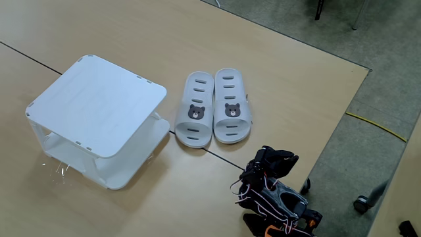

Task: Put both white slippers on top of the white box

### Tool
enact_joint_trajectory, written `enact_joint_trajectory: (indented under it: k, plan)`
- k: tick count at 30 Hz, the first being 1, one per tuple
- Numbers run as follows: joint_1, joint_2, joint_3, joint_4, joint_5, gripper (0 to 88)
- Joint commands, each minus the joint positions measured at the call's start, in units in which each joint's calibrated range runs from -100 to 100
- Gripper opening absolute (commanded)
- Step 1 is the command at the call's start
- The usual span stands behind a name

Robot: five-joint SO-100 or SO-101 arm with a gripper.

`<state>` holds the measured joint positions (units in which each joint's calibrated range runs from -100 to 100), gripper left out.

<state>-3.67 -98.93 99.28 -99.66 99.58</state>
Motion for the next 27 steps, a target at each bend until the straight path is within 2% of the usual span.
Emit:
enact_joint_trajectory:
  k: [1, 8, 10, 18, 25, 27]
  plan:
    - [-0.19, -0.06, 0.45, 0.09, 0.42, 0.7]
    - [0.46, -0.06, 0.36, 0.35, 0.42, 0.7]
    - [0.63, 0.19, 0.36, 4.14, 0.42, 0.8]
    - [15.43, 0.27, 0.27, 35.55, 0.42, 0.8]
    - [17.98, 1.79, 0.45, 68.42, 0.42, 0.8]
    - [17.98, 7.93, 0.54, 68.51, 0.42, 0.8]
